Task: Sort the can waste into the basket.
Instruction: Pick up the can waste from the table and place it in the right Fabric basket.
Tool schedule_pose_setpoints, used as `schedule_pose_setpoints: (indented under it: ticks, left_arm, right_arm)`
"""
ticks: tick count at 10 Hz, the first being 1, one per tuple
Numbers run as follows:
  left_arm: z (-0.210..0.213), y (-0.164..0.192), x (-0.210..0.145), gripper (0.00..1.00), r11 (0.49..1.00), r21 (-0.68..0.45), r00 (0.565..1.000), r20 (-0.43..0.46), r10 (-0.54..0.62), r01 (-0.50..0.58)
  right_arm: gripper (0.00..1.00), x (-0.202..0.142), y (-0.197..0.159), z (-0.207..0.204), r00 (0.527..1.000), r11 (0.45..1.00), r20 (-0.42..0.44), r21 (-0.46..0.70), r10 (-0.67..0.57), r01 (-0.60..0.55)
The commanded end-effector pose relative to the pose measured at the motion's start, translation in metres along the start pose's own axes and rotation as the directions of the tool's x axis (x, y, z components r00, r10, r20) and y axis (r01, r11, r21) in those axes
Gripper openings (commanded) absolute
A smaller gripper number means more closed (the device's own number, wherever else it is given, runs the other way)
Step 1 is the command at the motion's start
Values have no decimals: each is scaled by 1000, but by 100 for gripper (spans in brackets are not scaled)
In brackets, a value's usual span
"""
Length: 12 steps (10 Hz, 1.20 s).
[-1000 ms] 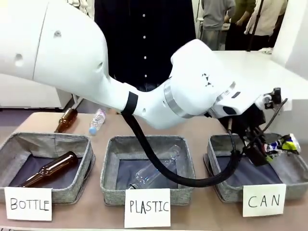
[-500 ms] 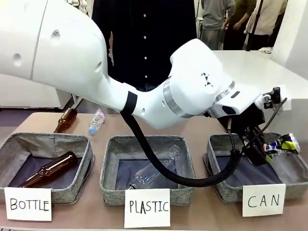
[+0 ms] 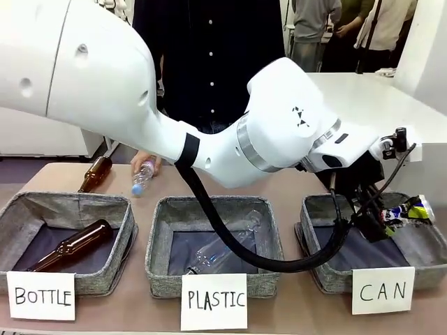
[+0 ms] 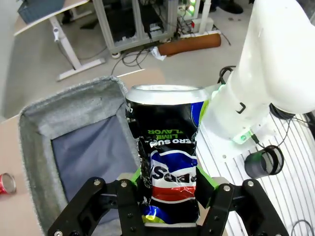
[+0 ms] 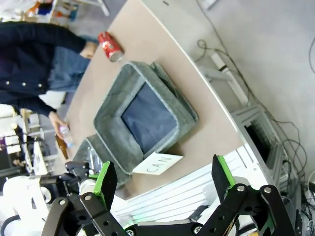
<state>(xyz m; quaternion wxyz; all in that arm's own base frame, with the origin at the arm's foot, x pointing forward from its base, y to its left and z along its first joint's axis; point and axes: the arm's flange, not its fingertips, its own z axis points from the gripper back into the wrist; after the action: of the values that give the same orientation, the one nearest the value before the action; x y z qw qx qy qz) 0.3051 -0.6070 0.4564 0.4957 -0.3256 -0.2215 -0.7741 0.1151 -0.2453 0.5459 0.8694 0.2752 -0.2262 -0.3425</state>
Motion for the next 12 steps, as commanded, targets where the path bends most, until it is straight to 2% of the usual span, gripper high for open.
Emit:
schedule_pose_setpoints:
  ticks: [1,4,7,8,10,12]
  left_arm:
    - [-10,57,27,32,998,44,998,-49,49,-47]
    - [-24,76,12,32,987,147,992,-100,79,-63]
    - [-21,76,5,32,988,130,992,-83,91,-80]
    - [-20,76,6,83,988,130,992,-91,90,-78]
    - [-16,76,6,100,987,137,992,-88,95,-82]
    - [-12,77,5,100,985,148,991,-86,103,-89]
  right_arm:
    - [100,-1,-2,7,1000,999,21,27,-18,18]
    - [100,-1,-2,7,1000,999,21,27,-18,18]
    - [100,-1,-2,7,1000,999,21,27,-18,18]
    - [100,-1,-2,7,1000,999,21,27,-18,18]
    - [100,-1,-2,7,1000,999,21,27,-18,18]
    - [100,-1,-2,7,1000,999,21,27,-18,18]
